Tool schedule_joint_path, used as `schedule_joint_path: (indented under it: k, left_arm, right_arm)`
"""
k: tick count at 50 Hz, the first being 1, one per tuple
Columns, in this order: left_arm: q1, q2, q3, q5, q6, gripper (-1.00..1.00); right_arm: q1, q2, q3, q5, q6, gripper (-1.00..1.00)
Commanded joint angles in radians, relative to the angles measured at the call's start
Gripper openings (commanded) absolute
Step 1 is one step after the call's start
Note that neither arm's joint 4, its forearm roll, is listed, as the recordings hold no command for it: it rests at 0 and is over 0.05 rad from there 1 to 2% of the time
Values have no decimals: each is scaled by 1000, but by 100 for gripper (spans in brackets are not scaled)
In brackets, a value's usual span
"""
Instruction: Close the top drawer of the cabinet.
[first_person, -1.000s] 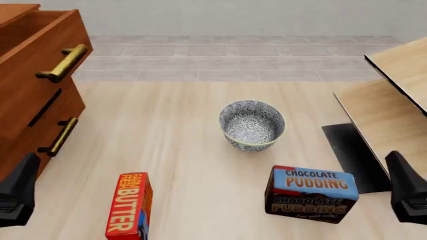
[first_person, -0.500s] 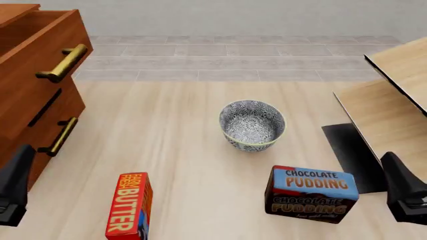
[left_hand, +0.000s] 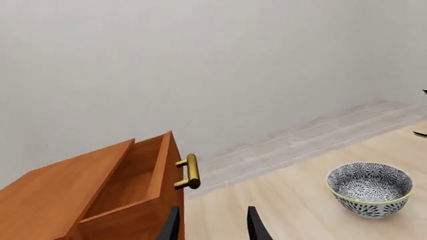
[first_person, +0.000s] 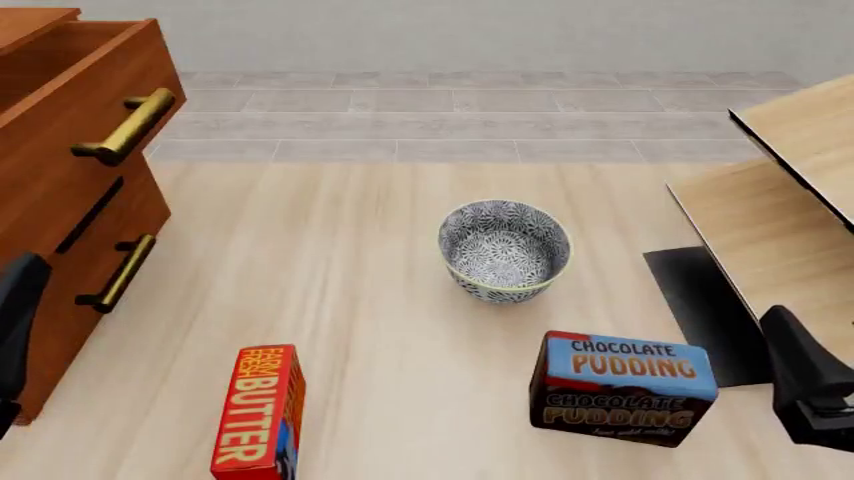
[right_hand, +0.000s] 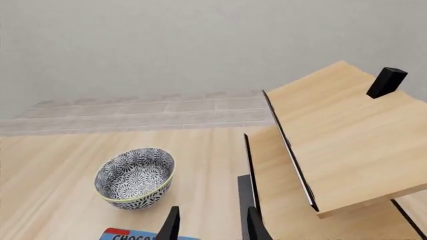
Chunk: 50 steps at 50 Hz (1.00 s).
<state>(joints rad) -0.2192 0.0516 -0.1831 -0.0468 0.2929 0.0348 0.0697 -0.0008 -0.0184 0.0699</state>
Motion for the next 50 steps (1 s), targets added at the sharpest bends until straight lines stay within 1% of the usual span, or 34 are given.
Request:
schedule_joint_path:
  k: [1, 4, 6, 11, 14, 15, 17, 19, 20, 21, 23, 25, 26, 28, 30, 31, 34, 36, 39, 43, 45, 48, 50]
  left_arm:
    - [-54, 73, -37, -71, 73, 100]
    - [-58, 94, -50, -89, 87, 100]
    - [-60, 96, -53, -103, 110, 100]
    - [-76, 104, -63, -109, 127, 100]
    - [-102, 116, -43, -149, 185, 100]
    - [-105, 118, -45, -150, 188, 100]
    - [-101, 145, -37, -181, 225, 100]
    - [-99, 156, -45, -188, 236, 100]
    - [-96, 169, -38, -211, 266, 100]
    - [-96, 170, -38, -212, 266, 100]
    - [-105, 182, -28, -243, 305, 100]
    - [-111, 212, -31, -255, 305, 100]
    - [-109, 227, -20, -290, 331, 100]
    - [-121, 239, -14, -316, 360, 100]
    - [-114, 251, -23, -318, 353, 100]
    - [-103, 270, -28, -334, 359, 100]
    - [-107, 306, -1, -417, 427, 100]
    - [-96, 346, -20, -424, 416, 100]
    - [-96, 399, -4, -491, 463, 100]
    - [-95, 449, 3, -535, 475, 100]
    - [-131, 492, 33, -609, 534, 100]
    - [-116, 554, 18, -643, 535, 100]
    - [-115, 601, 24, -690, 560, 100]
  right_arm:
    - [7, -12, 0, 16, 7, 100]
    - [8, -23, 1, 24, 6, 100]
    - [6, -22, 1, 23, 6, 100]
    - [8, -32, 1, 31, 7, 100]
    - [8, -38, 1, 36, 6, 100]
    - [10, -44, 1, 42, 6, 100]
    - [12, -53, 0, 49, 5, 100]
    - [12, -54, 0, 50, 7, 100]
    - [12, -56, 0, 50, 5, 100]
    - [12, -56, 0, 51, 5, 100]
    - [1, -46, 0, 39, 9, 100]
    - [-1, -45, 0, 37, 7, 100]
    - [0, -51, 0, 42, 7, 100]
    - [2, -57, 0, 48, 6, 100]
    - [3, -60, 0, 51, 7, 100]
    - [5, -63, 0, 54, 6, 100]
    - [11, -64, 0, 58, 8, 100]
    - [12, -63, 0, 58, 7, 100]
    - [11, -59, 0, 51, 8, 100]
    - [8, -56, 0, 47, 9, 100]
    - [8, -55, 0, 46, 10, 100]
    - [7, -51, 0, 46, 11, 100]
    - [4, -45, 0, 37, 14, 100]
